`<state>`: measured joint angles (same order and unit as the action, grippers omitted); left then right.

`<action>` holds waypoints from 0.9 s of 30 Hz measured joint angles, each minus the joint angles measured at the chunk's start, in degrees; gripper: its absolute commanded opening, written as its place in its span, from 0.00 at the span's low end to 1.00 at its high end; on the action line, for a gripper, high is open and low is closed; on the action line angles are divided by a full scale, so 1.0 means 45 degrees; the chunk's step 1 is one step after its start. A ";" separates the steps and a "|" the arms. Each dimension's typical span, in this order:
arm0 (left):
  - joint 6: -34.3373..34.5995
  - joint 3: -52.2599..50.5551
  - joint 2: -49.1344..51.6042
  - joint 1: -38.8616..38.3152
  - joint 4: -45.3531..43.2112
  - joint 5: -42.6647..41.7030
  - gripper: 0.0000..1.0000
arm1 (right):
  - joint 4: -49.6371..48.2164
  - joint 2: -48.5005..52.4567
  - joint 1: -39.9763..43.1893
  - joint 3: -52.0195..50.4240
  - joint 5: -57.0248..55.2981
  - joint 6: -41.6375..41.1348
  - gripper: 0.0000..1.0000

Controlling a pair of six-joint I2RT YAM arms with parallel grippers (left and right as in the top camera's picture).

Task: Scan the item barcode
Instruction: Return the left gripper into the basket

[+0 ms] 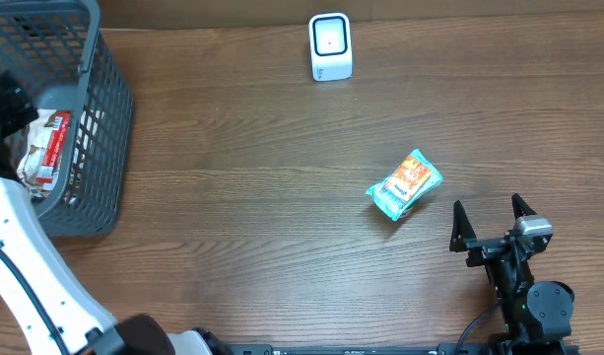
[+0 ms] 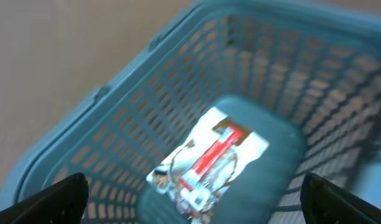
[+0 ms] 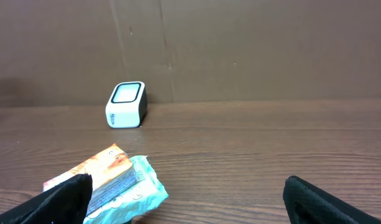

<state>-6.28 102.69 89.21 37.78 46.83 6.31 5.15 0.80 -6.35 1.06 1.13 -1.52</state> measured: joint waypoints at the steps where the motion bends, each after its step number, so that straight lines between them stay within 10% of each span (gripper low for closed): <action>1: -0.0029 0.0000 0.0209 0.0165 0.0019 -0.0005 1.00 | -0.0005 0.0000 0.0000 0.0000 0.0000 0.0000 1.00; 27: -0.2812 0.0000 0.7261 0.1462 -0.1083 -0.2084 1.00 | 0.0000 0.0000 0.0000 0.0000 0.0000 0.0005 1.00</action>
<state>-18.94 102.69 121.89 44.36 41.95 -3.07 5.15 0.80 -6.35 1.06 1.13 -1.50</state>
